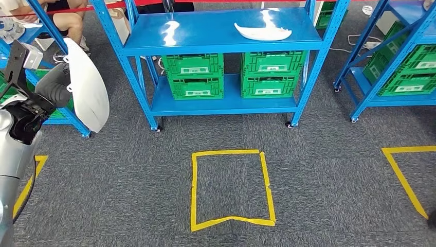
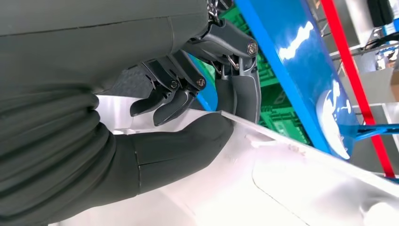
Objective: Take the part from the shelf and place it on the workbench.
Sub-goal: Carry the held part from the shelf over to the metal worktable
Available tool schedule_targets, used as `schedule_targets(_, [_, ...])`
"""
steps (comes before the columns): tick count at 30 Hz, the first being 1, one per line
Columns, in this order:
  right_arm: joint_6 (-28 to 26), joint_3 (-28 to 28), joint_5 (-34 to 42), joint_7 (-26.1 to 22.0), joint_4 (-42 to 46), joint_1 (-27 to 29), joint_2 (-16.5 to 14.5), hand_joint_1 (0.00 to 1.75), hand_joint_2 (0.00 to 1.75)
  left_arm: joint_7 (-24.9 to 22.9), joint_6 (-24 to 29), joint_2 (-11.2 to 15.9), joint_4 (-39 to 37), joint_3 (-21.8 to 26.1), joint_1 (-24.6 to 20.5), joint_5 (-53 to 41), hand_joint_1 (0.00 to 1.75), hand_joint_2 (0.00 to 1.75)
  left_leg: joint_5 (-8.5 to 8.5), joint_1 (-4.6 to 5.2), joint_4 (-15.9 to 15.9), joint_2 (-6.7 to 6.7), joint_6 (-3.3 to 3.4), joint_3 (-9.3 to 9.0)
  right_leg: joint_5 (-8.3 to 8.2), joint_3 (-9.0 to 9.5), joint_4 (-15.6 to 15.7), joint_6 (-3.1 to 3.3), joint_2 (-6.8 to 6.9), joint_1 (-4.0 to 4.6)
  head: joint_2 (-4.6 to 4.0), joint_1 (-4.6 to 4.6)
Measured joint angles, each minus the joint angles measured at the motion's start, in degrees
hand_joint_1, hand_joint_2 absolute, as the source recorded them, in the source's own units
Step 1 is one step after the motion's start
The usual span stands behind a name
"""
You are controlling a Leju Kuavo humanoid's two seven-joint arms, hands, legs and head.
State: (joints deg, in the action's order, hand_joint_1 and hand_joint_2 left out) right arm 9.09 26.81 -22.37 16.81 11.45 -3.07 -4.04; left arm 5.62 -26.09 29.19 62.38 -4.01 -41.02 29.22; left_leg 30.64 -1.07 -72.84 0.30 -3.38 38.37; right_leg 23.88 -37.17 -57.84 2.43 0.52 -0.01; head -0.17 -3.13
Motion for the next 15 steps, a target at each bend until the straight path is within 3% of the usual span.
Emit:
schedule_targets(1, [0.0,0.0,0.5,0.0,0.0,-0.1,-0.2,0.00,1.75,0.1,-0.3,-0.1,-0.9,-0.2,-1.2,0.0,1.75,1.75,-1.44,-0.12,2.2,0.00,-0.10,-2.35,-0.72,-1.05,-0.2,-0.20,0.04,-0.04,0.00,-0.01])
schedule_targets(2, [0.0,0.1,0.9,0.0,0.0,-0.3,-0.4,0.00,1.75,0.2,-0.8,-0.1,-1.9,-0.5,-2.5,0.0,1.75,1.75,-1.55,-0.13,6.0,-0.03,-0.14,-5.42,-1.36,-1.96,-0.5,-0.45,0.05,-0.02,0.00,-0.04])
schedule_targets(4, [0.0,0.1,1.3,0.0,0.0,-0.5,-0.8,0.00,1.75,0.9,-2.1,0.1,-3.8,-0.9,-4.9,0.2,1.75,1.75,0.53,0.14,13.4,-0.10,0.39,-10.36,-2.61,-2.96,-0.7,-1.07,0.02,0.03,0.00,-0.04])
schedule_targets(5, [0.0,0.1,1.5,-0.1,0.0,-0.5,-1.0,0.00,1.75,1.3,-2.9,0.2,-4.8,-1.2,-5.9,0.3,1.75,1.75,1.45,0.39,15.3,-0.11,0.87,-11.29,-3.29,-3.16,-0.6,-1.43,0.00,0.02,0.00,-0.04])
schedule_targets(7, [0.0,0.3,1.9,-0.3,0.0,-0.5,-1.3,0.00,1.75,2.0,-3.9,0.3,-6.9,-1.8,-7.6,0.6,1.75,1.75,0.83,0.56,15.9,0.05,2.10,-10.68,-4.37,-3.37,-0.1,-2.25,-0.10,-0.04,0.00,-0.03])
schedule_targets(8, [0.0,0.4,2.1,-0.3,0.0,-0.4,-1.4,0.00,1.75,2.2,-4.1,0.3,-7.8,-2.2,-8.2,0.6,1.75,1.75,0.17,0.51,15.9,0.16,2.73,-10.25,-3.65,-3.76,-0.5,-2.64,-0.19,-0.11,0.00,-0.02])
schedule_targets(9, [0.0,0.5,2.2,-0.2,0.0,-0.3,-1.4,0.00,1.75,2.3,-4.2,0.2,-8.5,-2.6,-8.7,0.7,1.75,1.75,-0.58,0.39,15.9,0.27,3.27,-9.68,-1.79,-4.43,-1.9,-2.99,-0.30,-0.16,0.00,0.01])
schedule_targets(10, [0.1,0.5,2.3,-0.2,0.0,-0.2,-1.5,0.00,1.75,2.4,-4.2,0.1,-9.1,-3.0,-9.2,0.7,1.75,1.75,-1.35,0.29,15.9,0.34,3.66,-8.96,1.12,-5.41,-4.6,-3.24,-0.40,-0.27,0.00,0.05])
schedule_targets(12, [0.1,0.7,2.4,0.0,0.0,-0.2,-1.5,0.00,1.75,2.8,-3.9,-0.5,-10.1,-3.8,-9.9,0.6,1.75,1.75,-2.82,0.34,15.7,0.30,3.94,-6.91,6.66,-7.57,-12.6,-3.55,-0.49,-0.30,0.00,0.10])
schedule_targets(13, [0.1,0.8,2.5,0.0,0.0,-0.2,-1.5,0.00,1.75,3.0,-3.7,-1.0,-10.5,-4.1,-10.2,0.5,1.75,1.75,-3.54,0.36,15.5,0.25,3.95,-5.84,7.69,-8.03,-16.0,-3.61,-0.50,-0.30,0.00,0.10])
schedule_targets(14, [0.1,0.9,2.7,0.0,0.0,-0.2,-1.5,0.00,1.75,3.1,-3.3,-1.7,-10.9,-4.5,-10.4,0.2,1.75,1.75,-4.23,0.37,15.3,0.20,3.92,-4.77,7.29,-7.68,-17.9,-3.62,-0.50,-0.30,0.00,0.09])
schedule_targets(15, [0.1,1.2,3.0,0.0,0.0,-0.2,-1.4,0.00,1.75,3.2,-2.9,-2.6,-11.2,-4.9,-10.5,-0.1,1.75,1.75,-4.88,0.38,15.1,0.13,3.85,-3.74,5.98,-6.34,-17.8,-3.56,-0.50,-0.30,0.00,0.08])
